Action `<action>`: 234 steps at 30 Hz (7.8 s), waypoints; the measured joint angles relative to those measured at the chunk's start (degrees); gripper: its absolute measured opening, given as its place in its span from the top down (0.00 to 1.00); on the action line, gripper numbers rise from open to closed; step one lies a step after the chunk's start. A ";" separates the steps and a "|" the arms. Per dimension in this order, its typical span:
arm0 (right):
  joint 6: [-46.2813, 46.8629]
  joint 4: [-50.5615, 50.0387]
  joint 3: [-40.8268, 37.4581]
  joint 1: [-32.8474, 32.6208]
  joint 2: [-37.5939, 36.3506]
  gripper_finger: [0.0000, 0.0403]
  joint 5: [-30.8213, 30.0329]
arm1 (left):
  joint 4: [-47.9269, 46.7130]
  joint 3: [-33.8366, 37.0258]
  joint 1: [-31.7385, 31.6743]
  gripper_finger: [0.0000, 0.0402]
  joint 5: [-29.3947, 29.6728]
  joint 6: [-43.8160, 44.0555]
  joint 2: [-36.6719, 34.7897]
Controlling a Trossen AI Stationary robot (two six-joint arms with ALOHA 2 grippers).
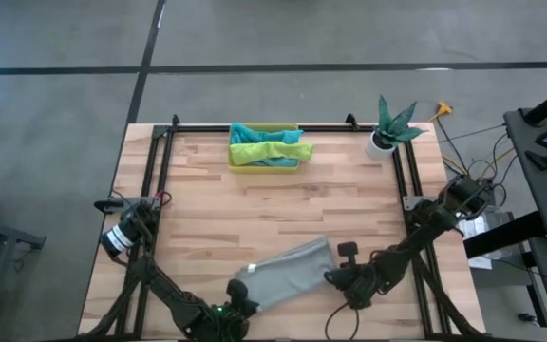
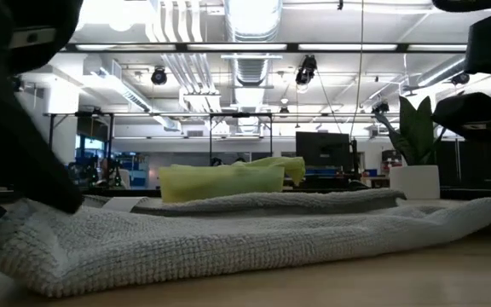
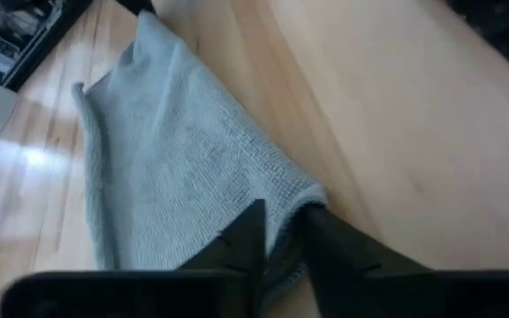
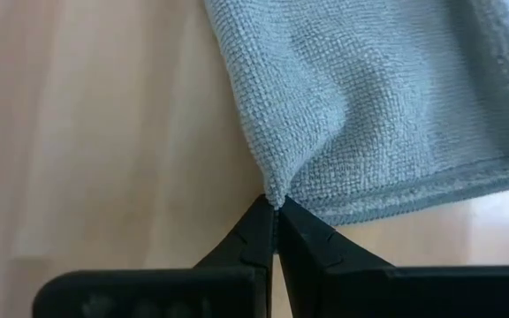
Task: Roll microfiber towels into tight, uniform cylinder then place into a basket
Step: Roll the gray towel
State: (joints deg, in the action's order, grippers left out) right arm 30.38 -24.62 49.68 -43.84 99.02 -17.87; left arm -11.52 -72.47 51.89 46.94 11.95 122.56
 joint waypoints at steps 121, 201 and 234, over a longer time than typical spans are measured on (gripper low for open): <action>2.87 8.50 -2.24 -1.39 -3.25 0.98 3.69 | -6.13 1.57 3.01 0.99 -5.62 -19.62 -6.31; -0.46 9.16 -0.11 -4.29 -3.82 0.98 10.52 | -2.91 1.55 1.26 1.00 -1.53 2.39 -4.35; 3.79 7.88 -0.97 -4.48 -4.10 0.98 1.78 | 3.43 9.13 1.94 1.00 9.81 27.04 -6.43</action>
State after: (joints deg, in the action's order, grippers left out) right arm 34.17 -16.74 48.71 -48.33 94.91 -16.09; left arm -8.09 -63.33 53.82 56.75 38.99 116.14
